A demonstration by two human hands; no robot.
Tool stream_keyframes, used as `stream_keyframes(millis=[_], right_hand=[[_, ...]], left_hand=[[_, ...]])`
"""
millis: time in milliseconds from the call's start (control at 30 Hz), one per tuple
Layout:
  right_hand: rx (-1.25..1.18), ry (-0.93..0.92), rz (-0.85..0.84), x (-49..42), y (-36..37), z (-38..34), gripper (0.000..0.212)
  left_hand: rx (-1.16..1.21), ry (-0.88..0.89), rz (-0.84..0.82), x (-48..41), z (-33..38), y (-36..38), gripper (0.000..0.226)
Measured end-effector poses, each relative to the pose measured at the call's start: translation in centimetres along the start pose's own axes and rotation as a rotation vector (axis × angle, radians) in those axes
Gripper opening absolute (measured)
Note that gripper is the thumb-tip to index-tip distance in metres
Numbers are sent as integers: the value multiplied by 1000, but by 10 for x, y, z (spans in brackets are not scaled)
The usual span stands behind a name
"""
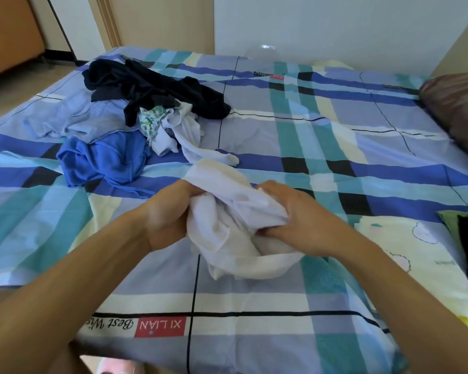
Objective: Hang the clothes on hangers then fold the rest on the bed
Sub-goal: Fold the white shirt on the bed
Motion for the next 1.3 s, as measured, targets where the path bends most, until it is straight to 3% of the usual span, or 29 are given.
stream_keyframes(millis=[67, 100, 200, 300, 367, 400, 500, 533, 567, 667, 733, 867, 1000, 1133, 1200, 1300], right_hand=[[-63, -22, 92, -2, 1, 5, 26], [-132, -12, 126, -2, 1, 5, 23], [-545, 62, 151, -2, -1, -2, 32], [-1052, 216, 311, -3, -2, -5, 35], [-1265, 301, 427, -4, -5, -4, 34], [-1341, 319, 463, -3, -6, -5, 37], [-1514, 284, 496, 3, -12, -11, 42], [-1544, 247, 508, 4, -13, -13, 40], [-1557, 213, 519, 6, -14, -15, 38], [-1539, 142, 482, 8, -13, -20, 42], [-1547, 121, 452, 9, -12, -23, 41], [-1547, 103, 383, 14, -9, -27, 37], [-1458, 74, 342, 16, -14, -16, 36], [-1152, 13, 365, 12, -28, 12, 33], [-1095, 5, 385, 9, -31, 19, 37], [-1105, -2, 463, 7, -29, 22, 33]], left_hand=[[64, 25, -43, 7, 1, 0, 28], [84, 45, -87, 14, 4, 2, 25], [79, 0, -237, 20, 7, -3, 34], [91, -138, -433, 22, 7, -6, 37], [56, -112, -569, 25, 5, -8, 43], [-26, -123, -495, 21, 5, -11, 41], [-473, 80, 10, 13, 1, -12, 51], [-548, 65, 77, 10, -3, -9, 52], [-537, -1, 103, 9, -9, -6, 53], [-213, -205, -119, 4, -28, -3, 66], [-50, -161, -233, 1, -35, 4, 53], [164, 25, -219, 1, -36, 24, 20], [230, 122, -224, 2, -24, 24, 28], [311, 232, -366, 10, 4, 4, 36], [228, 188, -528, 18, 12, -3, 45], [84, -61, -833, 29, 15, -8, 61]])
Point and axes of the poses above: each hand's wrist, its own x-axis away from the middle knuckle, its own y-axis out of the palm, z = x × y, the point moved 1 cm from there along -x, towards the middle knuckle, and after that the axes turned 14 degrees about -y, right-handed, at the moved point
